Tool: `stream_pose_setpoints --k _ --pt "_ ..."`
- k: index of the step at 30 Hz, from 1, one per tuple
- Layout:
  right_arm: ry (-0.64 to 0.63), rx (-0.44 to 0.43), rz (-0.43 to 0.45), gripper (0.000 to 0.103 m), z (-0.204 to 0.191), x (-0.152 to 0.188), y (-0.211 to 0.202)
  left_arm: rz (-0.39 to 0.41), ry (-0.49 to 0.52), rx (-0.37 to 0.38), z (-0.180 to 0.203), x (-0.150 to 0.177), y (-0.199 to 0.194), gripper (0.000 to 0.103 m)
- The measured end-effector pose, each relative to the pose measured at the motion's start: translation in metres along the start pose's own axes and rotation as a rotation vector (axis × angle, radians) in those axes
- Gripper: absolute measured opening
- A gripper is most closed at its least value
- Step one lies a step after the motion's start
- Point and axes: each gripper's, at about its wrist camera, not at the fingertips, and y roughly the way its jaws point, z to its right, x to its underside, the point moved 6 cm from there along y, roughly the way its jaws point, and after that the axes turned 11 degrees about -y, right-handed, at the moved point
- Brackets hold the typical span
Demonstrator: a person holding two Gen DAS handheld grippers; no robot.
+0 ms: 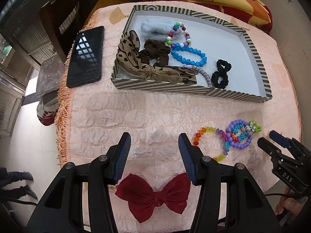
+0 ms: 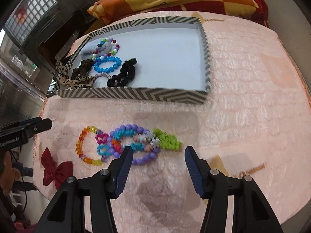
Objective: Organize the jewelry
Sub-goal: 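Withdraw both tools from the tray back over the loose bracelets, then grasp the rainbow crystal bracelet with left tool while right grasps the teal-green beaded bracelet, then carry both held bracelets into the tray and open both tools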
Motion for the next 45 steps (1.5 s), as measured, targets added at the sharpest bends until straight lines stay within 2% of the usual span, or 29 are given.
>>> stream_pose_setpoints --k 4,6,7,8,9,10,19,24,31,34,36,38,40,42,45 --pt "-0.033 -0.003 -0.034 0.053 -0.005 -0.006 0.019 -0.010 -0.001 0.001 -0.003 -0.003 0.002 0.051" --pt "-0.057 0.052 -0.040 0.050 -0.004 -0.006 0.026 -0.017 -0.012 0.002 -0.007 -0.005 0.003 0.050" --pt "-0.052 0.045 -0.039 0.035 -0.003 -0.006 0.027 -0.020 -0.014 0.004 -0.008 -0.005 0.004 0.050" --pt "-0.019 0.004 -0.030 0.026 -0.001 -0.005 0.026 -0.024 -0.014 0.007 -0.009 -0.005 0.004 0.050" --pt "-0.002 -0.009 -0.023 0.013 0.000 -0.004 0.025 -0.031 -0.013 0.010 -0.010 -0.005 0.006 0.050" --pt "-0.006 -0.004 -0.011 0.012 0.002 -0.003 0.020 -0.036 -0.013 0.011 -0.010 -0.004 0.007 0.051" --pt "0.060 0.002 0.072 0.011 0.021 -0.002 -0.024 -0.089 0.055 0.037 0.014 0.009 0.025 0.051" --pt "0.096 0.014 0.116 0.011 0.029 -0.001 -0.046 -0.103 0.108 0.044 0.032 0.018 0.032 0.055" --pt "0.125 0.008 0.141 0.011 0.033 0.000 -0.060 -0.110 0.157 0.000 0.047 0.027 0.046 0.056" --pt "0.124 0.002 0.153 0.010 0.031 0.000 -0.064 -0.139 0.155 -0.010 0.048 0.030 0.056 0.056" --pt "0.122 0.000 0.161 0.010 0.030 -0.002 -0.068 -0.109 0.166 -0.008 0.050 0.029 0.054 0.043" --pt "0.118 -0.004 0.174 0.010 0.029 -0.004 -0.073 -0.084 0.187 -0.016 0.051 0.026 0.053 0.021" --pt "0.113 -0.003 0.185 0.010 0.028 -0.007 -0.077 -0.082 0.186 0.001 0.050 0.024 0.050 0.009" --pt "0.111 -0.006 0.191 0.010 0.029 -0.010 -0.079 -0.094 0.179 0.041 0.048 0.020 0.047 0.008" --pt "0.114 0.025 0.179 0.010 0.036 -0.008 -0.077 -0.047 0.192 0.057 0.046 0.013 0.031 0.008"
